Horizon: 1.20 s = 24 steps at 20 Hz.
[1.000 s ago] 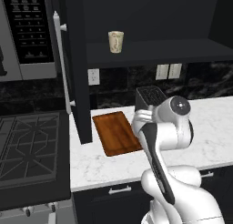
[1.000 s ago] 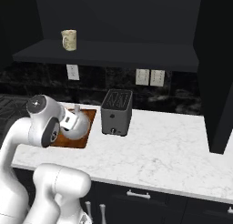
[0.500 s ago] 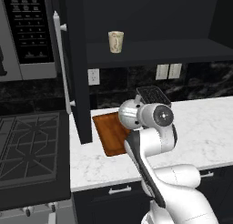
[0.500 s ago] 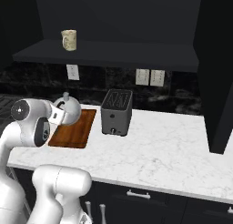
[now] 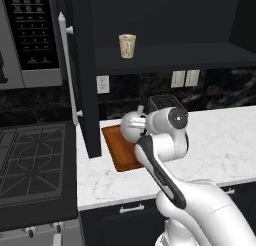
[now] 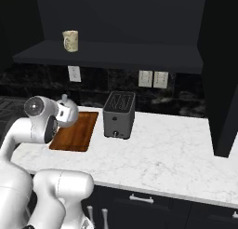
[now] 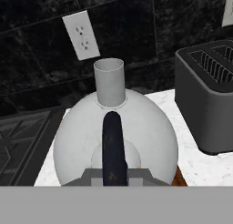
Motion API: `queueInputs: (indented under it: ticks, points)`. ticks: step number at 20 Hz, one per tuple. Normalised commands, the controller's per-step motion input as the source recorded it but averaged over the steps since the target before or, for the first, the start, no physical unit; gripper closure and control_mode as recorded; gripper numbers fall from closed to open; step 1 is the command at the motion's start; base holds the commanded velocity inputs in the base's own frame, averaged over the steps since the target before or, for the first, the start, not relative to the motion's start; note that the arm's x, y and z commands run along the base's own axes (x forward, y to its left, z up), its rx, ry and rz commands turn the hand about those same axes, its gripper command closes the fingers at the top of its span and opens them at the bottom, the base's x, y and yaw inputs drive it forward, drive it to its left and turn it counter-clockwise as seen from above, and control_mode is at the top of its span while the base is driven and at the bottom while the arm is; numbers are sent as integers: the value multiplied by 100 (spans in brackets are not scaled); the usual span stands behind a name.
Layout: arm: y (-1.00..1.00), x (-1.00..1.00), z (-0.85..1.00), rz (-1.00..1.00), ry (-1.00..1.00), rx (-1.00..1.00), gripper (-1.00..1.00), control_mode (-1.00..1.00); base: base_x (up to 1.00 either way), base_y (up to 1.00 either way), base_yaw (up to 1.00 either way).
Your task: Pick the kettle from the counter and place it on the tray. Then pick the mug from the cabinet and place it on the tray. Then close the cabinet doors.
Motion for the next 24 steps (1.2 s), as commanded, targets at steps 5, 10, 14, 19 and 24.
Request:
queueInputs:
  ticks: [5,10,14,19,24]
  points:
    - [16,45,-26,6,15,-4,100,-100,0,0,0]
    - [11,45,-29,0,0,-11,100,-100,0,0,0]
    - [6,50,-37,0,6,-12,100,-100,0,0,0]
    - [3,44,-35,5,2,-6,100,-100,0,0,0]
    - [4,45,-28,3,1,-4,100,-100,0,0,0]
